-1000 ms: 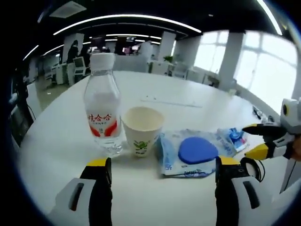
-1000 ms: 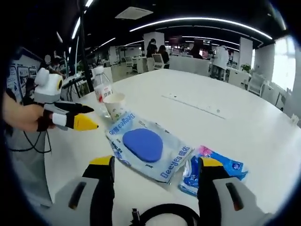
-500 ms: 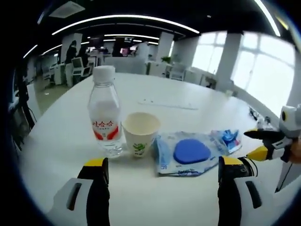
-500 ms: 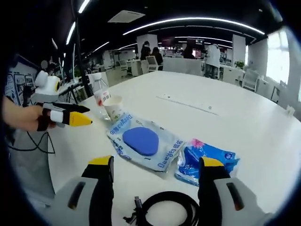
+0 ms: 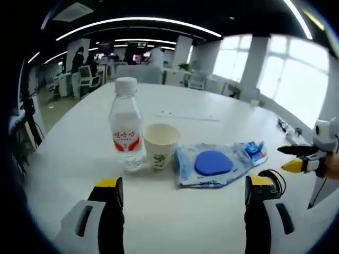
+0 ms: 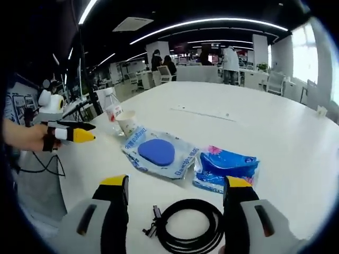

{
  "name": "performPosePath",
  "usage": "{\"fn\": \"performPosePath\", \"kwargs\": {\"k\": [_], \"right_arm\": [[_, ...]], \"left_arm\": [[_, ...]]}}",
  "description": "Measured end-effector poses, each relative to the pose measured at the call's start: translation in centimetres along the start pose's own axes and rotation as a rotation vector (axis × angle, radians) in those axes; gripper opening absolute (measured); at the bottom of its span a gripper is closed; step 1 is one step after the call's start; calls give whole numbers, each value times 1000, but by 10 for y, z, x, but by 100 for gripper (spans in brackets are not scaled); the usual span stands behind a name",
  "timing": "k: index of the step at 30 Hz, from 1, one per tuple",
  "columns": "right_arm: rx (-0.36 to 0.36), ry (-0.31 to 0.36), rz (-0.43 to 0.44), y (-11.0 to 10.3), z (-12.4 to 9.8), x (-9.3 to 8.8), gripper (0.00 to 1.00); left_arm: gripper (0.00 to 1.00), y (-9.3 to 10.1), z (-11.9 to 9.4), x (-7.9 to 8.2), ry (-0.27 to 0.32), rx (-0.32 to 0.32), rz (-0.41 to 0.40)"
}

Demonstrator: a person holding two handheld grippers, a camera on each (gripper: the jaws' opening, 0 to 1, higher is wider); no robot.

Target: Arrange the tabletop items into an orderly group along one side of the table until the central work area is clear of visible clutter.

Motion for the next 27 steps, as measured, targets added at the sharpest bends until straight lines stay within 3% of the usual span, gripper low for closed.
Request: {"fn": "performPosePath", "kwargs": {"k": [10, 19, 27], "right_arm": [[-22, -5, 35, 0, -23, -15, 68], [-60, 0, 76, 8, -39, -28, 67], [-85, -2, 119, -1, -60, -40, 64]], "left_arm": [[91, -6, -13, -23, -23, -4, -2], [90, -7, -27, -32, -40, -22, -3], [89, -15, -41, -46, -65, -36, -22]]}}
Point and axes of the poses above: the point that each gripper's makers call its tool centre point, and the gripper's own axes: z roughly forward along the fingers, y roughly to its right, x roughly out of its top, the point moved 3 cm from there along -z, roughly backward along the fingers, and after that the axes turned 1 degree about -y, right-handed, at the moved point
